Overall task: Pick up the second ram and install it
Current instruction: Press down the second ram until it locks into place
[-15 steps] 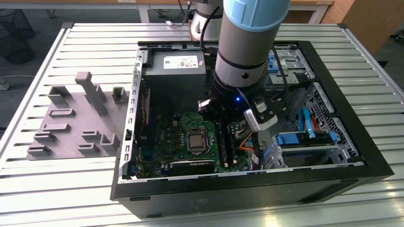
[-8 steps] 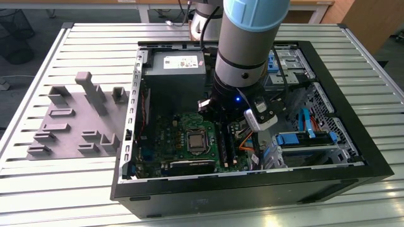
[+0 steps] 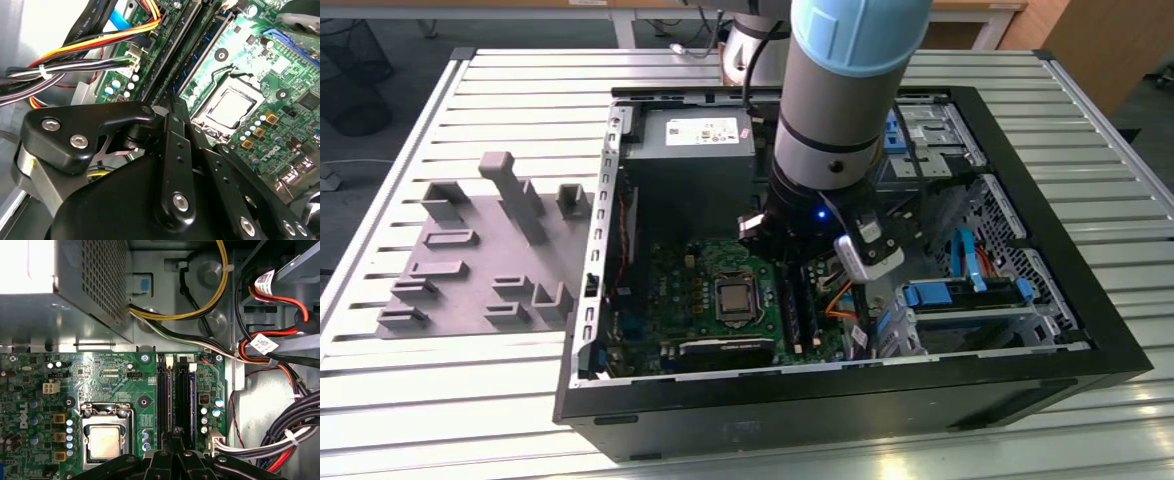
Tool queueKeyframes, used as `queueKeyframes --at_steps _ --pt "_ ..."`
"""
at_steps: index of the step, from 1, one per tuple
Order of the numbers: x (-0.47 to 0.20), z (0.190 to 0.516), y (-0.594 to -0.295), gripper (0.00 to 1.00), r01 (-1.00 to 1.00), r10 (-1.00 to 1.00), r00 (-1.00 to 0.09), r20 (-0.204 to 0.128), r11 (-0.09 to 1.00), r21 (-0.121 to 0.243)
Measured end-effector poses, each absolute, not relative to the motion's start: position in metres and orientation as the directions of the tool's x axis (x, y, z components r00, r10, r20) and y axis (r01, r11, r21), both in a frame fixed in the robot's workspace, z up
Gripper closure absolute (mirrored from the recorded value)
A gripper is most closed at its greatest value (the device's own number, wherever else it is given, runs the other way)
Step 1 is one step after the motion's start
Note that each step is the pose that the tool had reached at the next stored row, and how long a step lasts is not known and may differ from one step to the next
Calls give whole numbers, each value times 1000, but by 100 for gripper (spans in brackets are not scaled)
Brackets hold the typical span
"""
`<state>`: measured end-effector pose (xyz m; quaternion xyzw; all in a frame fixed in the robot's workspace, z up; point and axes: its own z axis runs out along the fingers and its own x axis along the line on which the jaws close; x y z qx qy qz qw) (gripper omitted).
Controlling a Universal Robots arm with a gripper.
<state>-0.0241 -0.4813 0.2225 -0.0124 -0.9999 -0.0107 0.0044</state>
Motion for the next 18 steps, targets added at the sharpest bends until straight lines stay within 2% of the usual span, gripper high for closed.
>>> queueKeyframes --at_steps 10,18 --pt "-24 216 -481 89 25 25 -1000 9 999 21" --pt "-24 240 -481 89 25 25 -1000 9 999 21"
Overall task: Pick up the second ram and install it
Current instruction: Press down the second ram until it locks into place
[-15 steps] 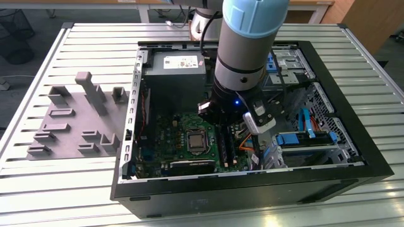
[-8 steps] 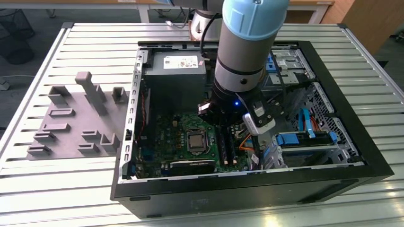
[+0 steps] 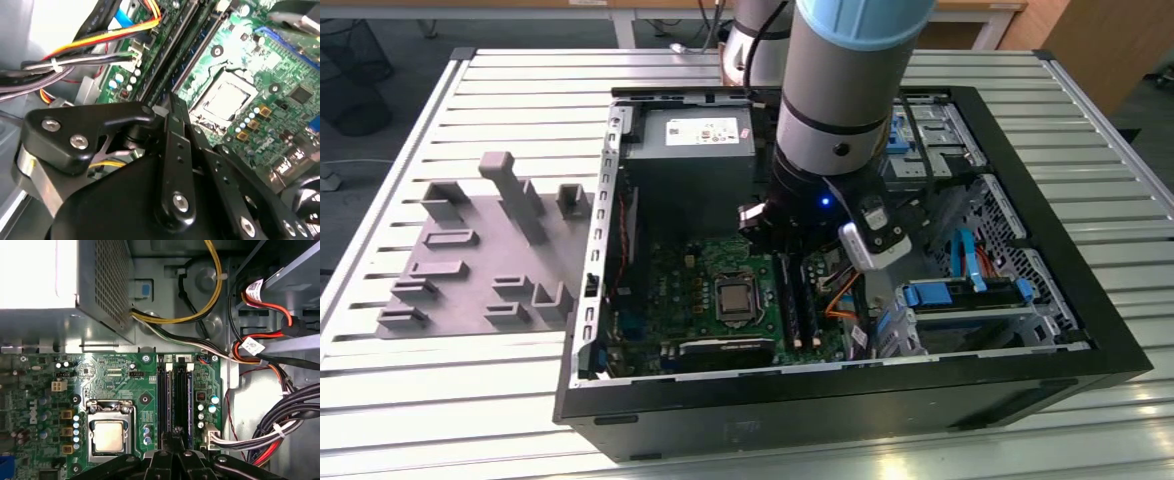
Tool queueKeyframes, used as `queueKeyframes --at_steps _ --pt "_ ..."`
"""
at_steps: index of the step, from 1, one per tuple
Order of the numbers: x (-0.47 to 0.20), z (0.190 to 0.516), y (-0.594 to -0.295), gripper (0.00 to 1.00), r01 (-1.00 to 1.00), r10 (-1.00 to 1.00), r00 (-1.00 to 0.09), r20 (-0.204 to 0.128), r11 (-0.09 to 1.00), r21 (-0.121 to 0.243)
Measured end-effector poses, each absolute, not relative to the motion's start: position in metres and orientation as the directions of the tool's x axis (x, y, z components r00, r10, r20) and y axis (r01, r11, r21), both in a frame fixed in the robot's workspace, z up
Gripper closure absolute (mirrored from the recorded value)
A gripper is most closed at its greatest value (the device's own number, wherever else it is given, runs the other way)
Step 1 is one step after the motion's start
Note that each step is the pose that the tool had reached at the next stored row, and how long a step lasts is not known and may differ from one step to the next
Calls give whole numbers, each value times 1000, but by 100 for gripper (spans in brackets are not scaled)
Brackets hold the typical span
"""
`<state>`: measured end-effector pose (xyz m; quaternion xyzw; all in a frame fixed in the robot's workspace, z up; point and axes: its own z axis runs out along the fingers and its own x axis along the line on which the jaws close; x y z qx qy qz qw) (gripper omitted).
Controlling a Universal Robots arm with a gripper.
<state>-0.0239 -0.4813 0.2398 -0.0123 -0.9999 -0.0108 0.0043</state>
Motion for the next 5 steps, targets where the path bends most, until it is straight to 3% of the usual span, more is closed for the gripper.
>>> queueKeyframes --at_steps 5 --pt "-24 240 -481 89 25 25 -1000 9 999 21"
